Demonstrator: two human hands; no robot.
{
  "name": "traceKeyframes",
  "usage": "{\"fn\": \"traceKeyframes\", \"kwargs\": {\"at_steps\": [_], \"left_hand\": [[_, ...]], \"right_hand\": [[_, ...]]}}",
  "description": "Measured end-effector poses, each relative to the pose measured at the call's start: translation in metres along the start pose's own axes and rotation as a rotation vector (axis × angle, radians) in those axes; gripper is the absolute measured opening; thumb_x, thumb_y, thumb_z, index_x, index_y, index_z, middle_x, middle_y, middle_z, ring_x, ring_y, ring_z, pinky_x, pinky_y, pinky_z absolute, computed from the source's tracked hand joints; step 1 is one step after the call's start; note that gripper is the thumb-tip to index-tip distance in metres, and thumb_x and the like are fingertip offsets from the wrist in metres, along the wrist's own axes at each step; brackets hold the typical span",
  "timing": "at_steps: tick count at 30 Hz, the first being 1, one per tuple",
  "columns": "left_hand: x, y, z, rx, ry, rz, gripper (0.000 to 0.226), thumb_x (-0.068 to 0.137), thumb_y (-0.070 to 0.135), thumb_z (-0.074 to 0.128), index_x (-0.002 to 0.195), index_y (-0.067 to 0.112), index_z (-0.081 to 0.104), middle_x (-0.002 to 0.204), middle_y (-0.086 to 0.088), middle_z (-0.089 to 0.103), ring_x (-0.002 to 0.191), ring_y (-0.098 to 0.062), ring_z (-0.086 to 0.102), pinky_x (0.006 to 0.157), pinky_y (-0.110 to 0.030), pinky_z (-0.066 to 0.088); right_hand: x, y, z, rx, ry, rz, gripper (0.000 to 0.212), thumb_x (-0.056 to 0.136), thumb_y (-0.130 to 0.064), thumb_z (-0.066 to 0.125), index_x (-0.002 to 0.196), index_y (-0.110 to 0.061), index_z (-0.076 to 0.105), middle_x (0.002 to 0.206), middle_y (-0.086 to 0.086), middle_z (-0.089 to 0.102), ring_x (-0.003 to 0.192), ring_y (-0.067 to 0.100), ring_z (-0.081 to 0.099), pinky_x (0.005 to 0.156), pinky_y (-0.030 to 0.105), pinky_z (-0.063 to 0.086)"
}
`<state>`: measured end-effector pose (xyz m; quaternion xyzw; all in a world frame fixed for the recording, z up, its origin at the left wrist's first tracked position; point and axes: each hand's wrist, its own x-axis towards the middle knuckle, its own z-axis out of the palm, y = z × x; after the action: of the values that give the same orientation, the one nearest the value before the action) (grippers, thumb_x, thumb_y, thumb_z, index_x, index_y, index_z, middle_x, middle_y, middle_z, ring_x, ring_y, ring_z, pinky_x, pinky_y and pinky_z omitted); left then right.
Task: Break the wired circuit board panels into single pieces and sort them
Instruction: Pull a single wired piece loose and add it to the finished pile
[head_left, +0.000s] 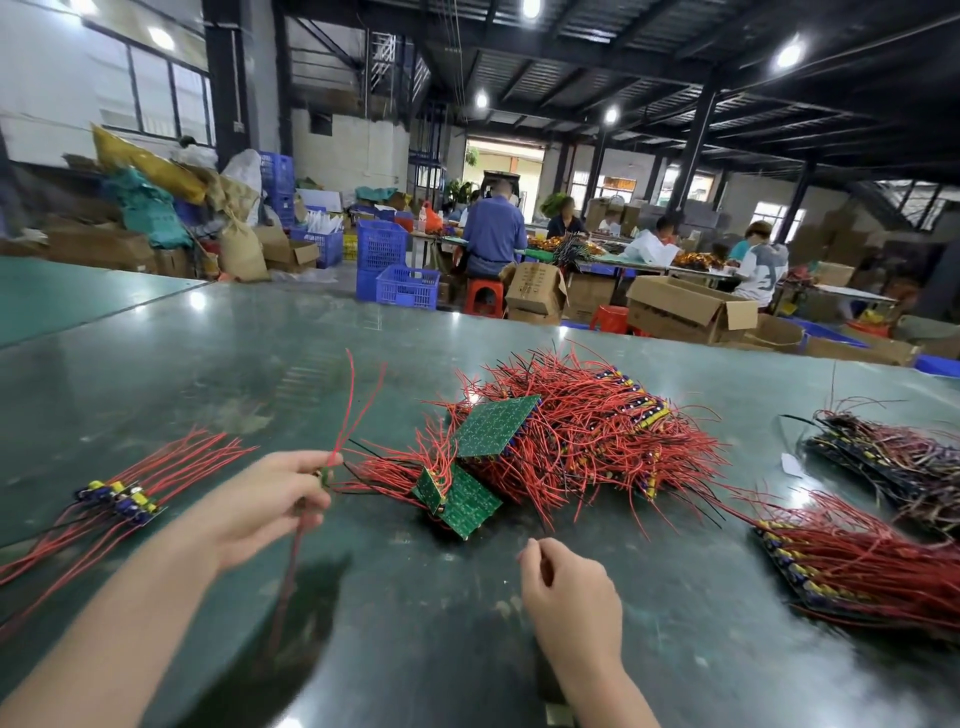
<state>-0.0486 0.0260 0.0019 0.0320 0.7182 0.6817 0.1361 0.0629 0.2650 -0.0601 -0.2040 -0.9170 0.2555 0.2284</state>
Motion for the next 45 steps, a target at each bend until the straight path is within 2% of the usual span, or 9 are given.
{"fn": "traceKeyframes", "kwargs": {"at_steps": [6, 10, 16, 24, 31, 36, 39, 41, 45], "left_hand": [[0.035, 0.002, -0.095, 1.448, 0.29, 0.071, 0.04, 0.083, 0.002, 0.055, 0.118, 0.018, 0.064, 0.112, -0.007, 0.066, 0.103, -0.022, 0.062, 0.082, -0.022, 0.047], [0.049, -0.028, -0.143, 1.543, 0.423, -0.05, 0.015, 0.072, 0.005, 0.06, 0.086, 0.01, 0.062, 0.085, -0.01, 0.059, 0.09, -0.028, 0.062, 0.07, -0.03, 0.048], [0.043, -0.056, -0.131, 1.853, 0.526, -0.097, 0.024, 0.081, 0.025, 0.054, 0.103, 0.028, 0.061, 0.104, 0.005, 0.05, 0.109, -0.018, 0.043, 0.089, -0.029, 0.042], [0.038, -0.021, 0.026, 1.078, 0.088, 0.453, 0.067, 0.081, 0.033, 0.072, 0.137, 0.012, 0.045, 0.137, -0.007, 0.051, 0.126, -0.02, 0.047, 0.105, -0.026, 0.032], [0.059, -0.039, 0.094, 1.077, 0.21, 0.32, 0.079, 0.076, 0.048, 0.072, 0.141, 0.017, 0.04, 0.142, -0.003, 0.045, 0.13, -0.027, 0.036, 0.104, -0.037, 0.036], [0.052, -0.043, 0.092, 0.729, 0.307, 0.443, 0.065, 0.068, 0.035, 0.084, 0.124, 0.013, 0.06, 0.119, -0.006, 0.063, 0.114, -0.025, 0.05, 0.098, -0.033, 0.039], [0.027, -0.037, 0.102, 0.449, 0.272, 0.621, 0.054, 0.065, 0.03, 0.086, 0.112, 0.021, 0.063, 0.107, 0.005, 0.063, 0.103, -0.015, 0.056, 0.088, -0.022, 0.04], [0.007, -0.034, 0.11, 0.314, 0.186, 0.687, 0.053, 0.058, 0.036, 0.087, 0.104, 0.029, 0.061, 0.103, 0.014, 0.062, 0.098, -0.006, 0.058, 0.085, -0.016, 0.042], [-0.02, -0.038, 0.121, 0.172, 0.042, 0.656, 0.058, 0.047, 0.04, 0.086, 0.098, 0.029, 0.06, 0.098, 0.006, 0.067, 0.089, -0.009, 0.064, 0.081, -0.021, 0.049]], "right_hand": [[-0.003, -0.005, 0.001, -0.072, -0.105, -0.066, 0.038, 0.097, -0.039, 0.038, 0.066, -0.018, 0.041, 0.068, 0.002, 0.057, 0.067, 0.021, 0.047, 0.059, 0.031, 0.032], [-0.004, -0.006, 0.002, -0.091, -0.119, -0.103, 0.043, 0.097, -0.04, 0.037, 0.06, -0.018, 0.031, 0.059, -0.002, 0.044, 0.065, 0.02, 0.044, 0.057, 0.031, 0.028], [-0.004, -0.004, 0.006, -0.099, -0.125, -0.117, 0.038, 0.096, -0.041, 0.037, 0.067, -0.017, 0.037, 0.073, 0.003, 0.056, 0.071, 0.025, 0.045, 0.06, 0.032, 0.03], [-0.006, -0.005, 0.004, -0.077, -0.134, -0.181, 0.034, 0.097, -0.04, 0.037, 0.071, -0.018, 0.041, 0.07, 0.003, 0.054, 0.069, 0.024, 0.043, 0.061, 0.033, 0.033], [-0.008, -0.006, 0.005, -0.139, -0.148, -0.276, 0.031, 0.098, -0.043, 0.032, 0.076, -0.022, 0.04, 0.088, 0.006, 0.066, 0.088, 0.028, 0.059, 0.063, 0.031, 0.025], [-0.01, -0.009, 0.001, -0.173, 0.061, -0.415, 0.032, 0.074, -0.028, 0.069, 0.052, -0.017, 0.049, 0.044, 0.0, 0.054, 0.042, 0.02, 0.054, 0.043, 0.023, 0.018], [-0.009, -0.009, 0.004, 0.084, 0.053, -0.381, 0.006, 0.089, -0.024, 0.061, 0.088, -0.024, 0.067, 0.078, -0.008, 0.068, 0.071, 0.012, 0.062, 0.057, 0.024, 0.037], [-0.008, -0.005, 0.009, 0.317, -0.027, -0.265, 0.034, 0.091, -0.024, 0.056, 0.124, -0.03, 0.054, 0.105, -0.014, 0.064, 0.086, 0.006, 0.059, 0.077, 0.02, 0.042], [-0.011, -0.013, 0.011, 0.624, 0.006, -0.315, 0.05, 0.081, -0.017, 0.059, 0.125, -0.034, 0.045, 0.108, -0.023, 0.06, 0.09, 0.001, 0.06, 0.08, 0.015, 0.047]]}}
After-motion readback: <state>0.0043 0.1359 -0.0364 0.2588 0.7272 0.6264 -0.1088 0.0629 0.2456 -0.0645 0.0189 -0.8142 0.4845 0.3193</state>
